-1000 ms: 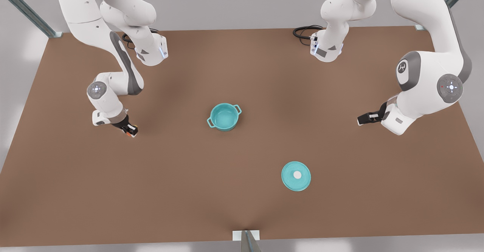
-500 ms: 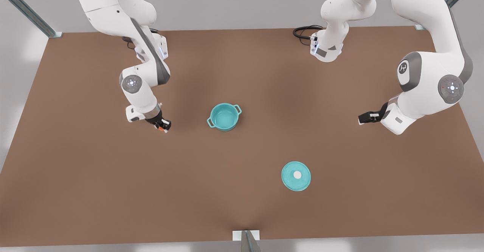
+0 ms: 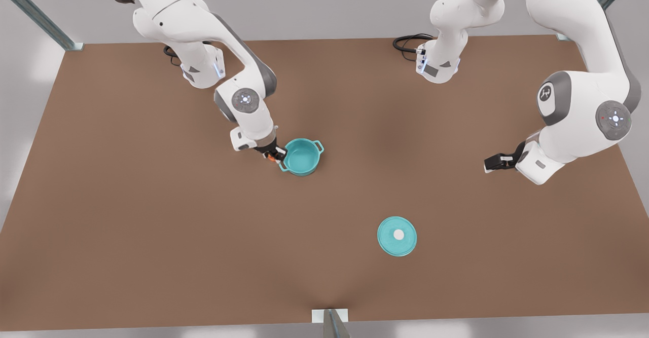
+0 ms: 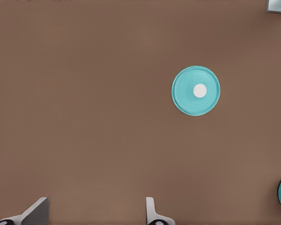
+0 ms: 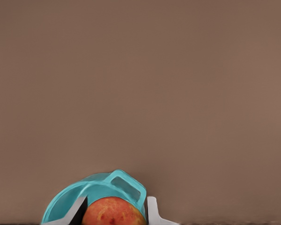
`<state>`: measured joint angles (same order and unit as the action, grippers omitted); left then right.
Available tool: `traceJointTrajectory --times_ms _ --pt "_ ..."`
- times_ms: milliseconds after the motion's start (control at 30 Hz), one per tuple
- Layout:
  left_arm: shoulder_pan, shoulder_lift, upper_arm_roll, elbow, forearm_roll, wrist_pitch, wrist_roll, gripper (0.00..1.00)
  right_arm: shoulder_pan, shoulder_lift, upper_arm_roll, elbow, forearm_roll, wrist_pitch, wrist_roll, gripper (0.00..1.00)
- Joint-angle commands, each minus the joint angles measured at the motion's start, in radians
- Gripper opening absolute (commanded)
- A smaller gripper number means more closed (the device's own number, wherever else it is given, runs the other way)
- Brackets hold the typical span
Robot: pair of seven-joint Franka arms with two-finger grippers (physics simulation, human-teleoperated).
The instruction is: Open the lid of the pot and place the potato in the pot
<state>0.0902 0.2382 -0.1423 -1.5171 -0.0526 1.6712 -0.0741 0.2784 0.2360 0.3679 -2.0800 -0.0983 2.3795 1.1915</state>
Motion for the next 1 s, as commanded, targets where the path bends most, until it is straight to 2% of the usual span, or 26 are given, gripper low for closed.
traceJointTrajectory --times_ms 0,133,367,700,733,867,933,967 --pt "0.000 0.000 0.000 0.002 0.002 -0.002 0.023 1.00 0.021 0.016 0.000 0.020 -0.003 -0.045 0.428 0.52" --pt "0.000 0.000 0.000 0.002 -0.003 -0.002 0.023 1.00 0.071 0.063 -0.001 0.083 -0.003 -0.072 0.485 0.52" --pt "0.000 0.000 0.000 0.002 -0.004 -0.002 0.023 1.00 0.125 0.177 -0.003 0.089 -0.038 -0.062 0.524 0.52" --pt "-0.001 0.001 0.000 0.002 0.000 -0.002 0.023 1.00 0.151 0.221 -0.021 0.167 -0.040 -0.066 0.554 0.53" --pt "-0.001 0.001 0.000 0.002 0.000 -0.002 0.023 1.00 0.151 0.221 -0.026 0.169 -0.061 -0.066 0.533 1.00" --pt "-0.001 0.001 0.000 0.002 -0.001 -0.002 0.023 1.00 0.145 0.215 -0.027 0.169 -0.069 -0.069 0.530 1.00" --pt "-0.001 0.001 0.000 0.002 -0.003 -0.002 0.023 1.00 0.140 0.119 -0.157 0.169 -0.067 -0.167 0.374 1.00" --pt "-0.001 0.001 0.000 0.002 -0.003 -0.002 0.023 1.00 0.072 0.066 -0.225 0.173 -0.067 -0.229 0.196 1.00"
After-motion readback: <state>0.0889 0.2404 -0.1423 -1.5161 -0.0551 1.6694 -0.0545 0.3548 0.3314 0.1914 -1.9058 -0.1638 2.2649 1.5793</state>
